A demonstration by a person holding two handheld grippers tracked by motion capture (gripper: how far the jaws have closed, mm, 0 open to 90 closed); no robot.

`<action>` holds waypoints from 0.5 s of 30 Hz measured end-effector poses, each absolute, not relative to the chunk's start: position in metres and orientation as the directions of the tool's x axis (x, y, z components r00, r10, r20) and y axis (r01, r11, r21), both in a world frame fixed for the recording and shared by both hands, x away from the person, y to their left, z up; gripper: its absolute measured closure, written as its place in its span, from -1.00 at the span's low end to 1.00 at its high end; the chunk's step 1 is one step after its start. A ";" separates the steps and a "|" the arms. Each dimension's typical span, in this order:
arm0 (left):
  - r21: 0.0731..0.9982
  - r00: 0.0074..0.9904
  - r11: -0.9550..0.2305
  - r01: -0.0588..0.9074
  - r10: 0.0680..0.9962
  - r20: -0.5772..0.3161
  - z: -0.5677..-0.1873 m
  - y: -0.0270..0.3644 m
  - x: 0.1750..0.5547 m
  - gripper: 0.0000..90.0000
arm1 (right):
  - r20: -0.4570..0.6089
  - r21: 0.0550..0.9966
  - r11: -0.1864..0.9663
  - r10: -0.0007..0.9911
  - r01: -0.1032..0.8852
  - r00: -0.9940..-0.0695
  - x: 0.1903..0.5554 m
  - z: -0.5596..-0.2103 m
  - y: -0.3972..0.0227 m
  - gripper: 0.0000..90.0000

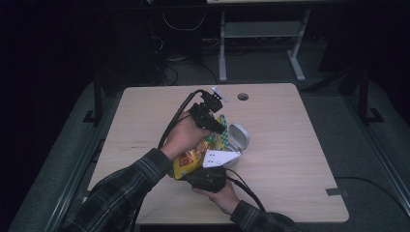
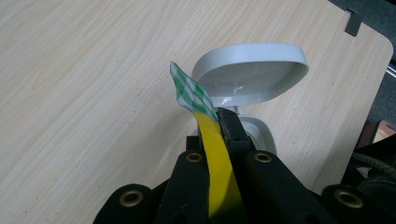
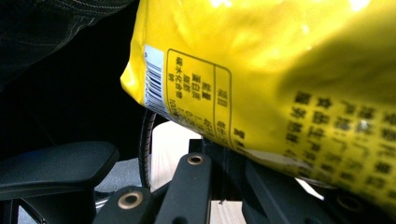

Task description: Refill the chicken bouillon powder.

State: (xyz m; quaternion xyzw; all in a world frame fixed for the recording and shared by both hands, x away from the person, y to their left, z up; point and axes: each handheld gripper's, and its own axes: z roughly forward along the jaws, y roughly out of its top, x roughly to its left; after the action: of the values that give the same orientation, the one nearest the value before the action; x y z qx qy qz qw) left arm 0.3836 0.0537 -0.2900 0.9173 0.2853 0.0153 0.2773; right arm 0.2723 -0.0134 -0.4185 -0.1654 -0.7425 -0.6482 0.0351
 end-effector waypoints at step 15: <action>0.514 0.835 -0.685 0.517 0.535 -0.128 -0.290 0.052 0.384 1.00 | 0.271 0.950 0.103 0.198 0.295 -0.942 0.272 -0.418 -0.014 1.00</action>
State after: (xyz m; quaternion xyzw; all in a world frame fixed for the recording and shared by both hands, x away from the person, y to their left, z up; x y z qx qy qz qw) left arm 0.3835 0.0523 -0.2901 0.9176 0.2866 0.0164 0.2749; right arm 0.2719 -0.0136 -0.4183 -0.1661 -0.7417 -0.6488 0.0374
